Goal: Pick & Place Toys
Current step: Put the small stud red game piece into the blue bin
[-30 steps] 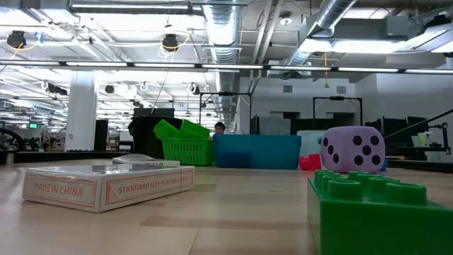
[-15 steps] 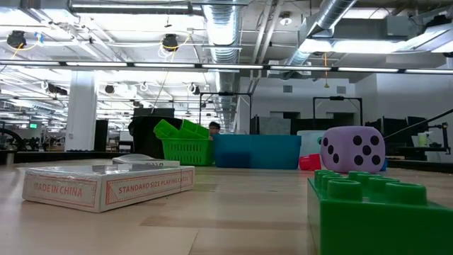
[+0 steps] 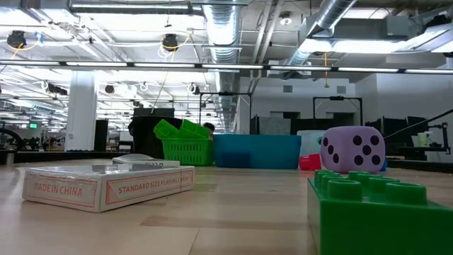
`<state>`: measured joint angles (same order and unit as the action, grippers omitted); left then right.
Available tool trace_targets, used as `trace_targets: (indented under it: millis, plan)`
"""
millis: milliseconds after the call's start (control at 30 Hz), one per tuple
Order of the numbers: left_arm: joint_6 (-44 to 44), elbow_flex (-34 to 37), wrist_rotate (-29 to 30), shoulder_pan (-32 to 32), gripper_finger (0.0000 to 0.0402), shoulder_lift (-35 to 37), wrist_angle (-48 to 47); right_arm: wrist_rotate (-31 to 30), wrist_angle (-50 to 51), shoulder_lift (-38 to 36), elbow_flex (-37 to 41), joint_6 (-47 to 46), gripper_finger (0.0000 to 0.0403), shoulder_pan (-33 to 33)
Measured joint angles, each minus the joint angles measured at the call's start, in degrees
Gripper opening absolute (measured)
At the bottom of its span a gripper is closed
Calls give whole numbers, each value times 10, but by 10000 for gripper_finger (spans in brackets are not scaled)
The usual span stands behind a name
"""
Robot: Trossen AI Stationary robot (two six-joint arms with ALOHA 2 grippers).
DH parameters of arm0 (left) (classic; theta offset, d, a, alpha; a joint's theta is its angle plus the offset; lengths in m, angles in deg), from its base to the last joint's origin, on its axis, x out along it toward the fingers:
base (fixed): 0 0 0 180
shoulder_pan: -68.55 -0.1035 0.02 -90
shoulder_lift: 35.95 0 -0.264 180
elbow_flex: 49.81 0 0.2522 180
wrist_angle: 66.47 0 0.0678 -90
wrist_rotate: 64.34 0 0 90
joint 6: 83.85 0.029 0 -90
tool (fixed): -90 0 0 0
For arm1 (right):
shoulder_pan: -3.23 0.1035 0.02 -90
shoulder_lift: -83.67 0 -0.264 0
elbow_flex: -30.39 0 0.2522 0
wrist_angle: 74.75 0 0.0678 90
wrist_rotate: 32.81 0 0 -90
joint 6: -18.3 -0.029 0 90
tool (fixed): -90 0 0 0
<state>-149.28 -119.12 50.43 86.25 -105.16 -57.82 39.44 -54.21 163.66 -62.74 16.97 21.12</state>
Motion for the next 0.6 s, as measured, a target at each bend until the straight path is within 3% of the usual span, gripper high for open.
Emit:
trace_targets:
  millis: [233, 600]
  plan:
    - [0, 0, 0, 0, 137, 0, 11, 49, 0, 0, 0, -47, 269, -13]
    - [-10, 0, 0, 0, 137, 0, 21, 60, -28, 21, 0, -16, 392, -41]
